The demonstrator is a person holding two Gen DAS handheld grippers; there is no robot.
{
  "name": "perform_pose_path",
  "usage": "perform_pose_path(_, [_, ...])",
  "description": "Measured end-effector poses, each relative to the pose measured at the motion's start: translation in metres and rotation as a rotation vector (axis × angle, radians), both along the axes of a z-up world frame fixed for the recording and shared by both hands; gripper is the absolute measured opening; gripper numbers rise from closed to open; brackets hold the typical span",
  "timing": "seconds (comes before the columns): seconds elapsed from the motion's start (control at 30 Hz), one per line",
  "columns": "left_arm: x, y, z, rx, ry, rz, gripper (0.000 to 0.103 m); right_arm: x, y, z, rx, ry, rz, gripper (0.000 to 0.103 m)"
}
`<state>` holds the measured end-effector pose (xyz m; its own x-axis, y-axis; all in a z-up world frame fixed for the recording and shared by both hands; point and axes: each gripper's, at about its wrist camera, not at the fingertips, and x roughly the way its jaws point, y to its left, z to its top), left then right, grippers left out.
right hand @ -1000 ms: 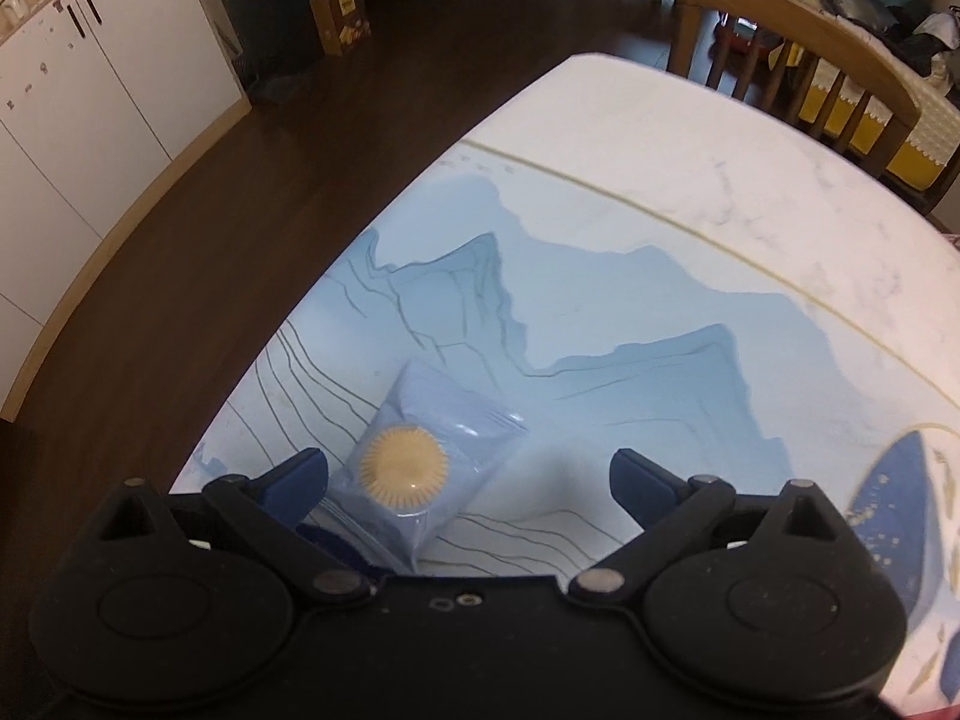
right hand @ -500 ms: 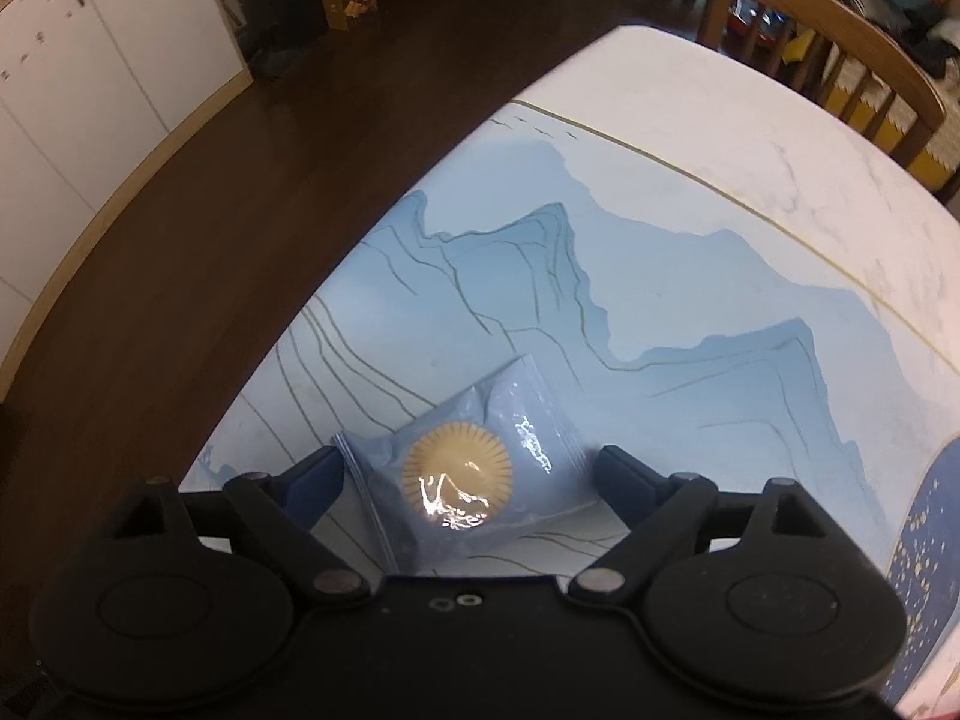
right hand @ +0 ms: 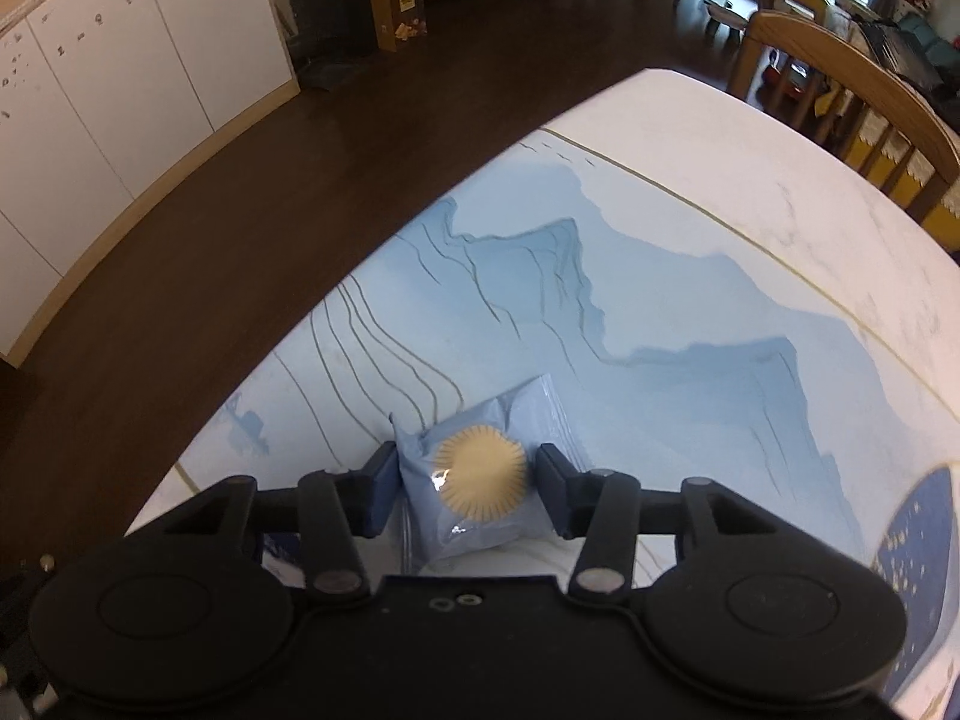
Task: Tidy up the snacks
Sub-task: 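Grasp the blue sun-print packet with the right gripper while the left grasps the white milk biscuit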
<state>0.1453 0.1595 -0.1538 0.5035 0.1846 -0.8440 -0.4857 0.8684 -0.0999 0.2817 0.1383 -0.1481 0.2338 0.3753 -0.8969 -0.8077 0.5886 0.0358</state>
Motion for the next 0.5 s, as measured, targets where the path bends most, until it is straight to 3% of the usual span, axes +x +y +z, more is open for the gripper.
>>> perform_pose_path(0.2, [-0.004,0.0,-0.001,-0.008,0.002,-0.008,0.048,-0.019,-0.047,0.007,-0.016,-0.032,0.075,0.044])
perform_pose_path(0.5, [-0.006,-0.008,0.004,-0.01,-0.014,-0.049,0.048,-0.04,-0.111,0.022,0.026,-0.027,-0.031,0.044])
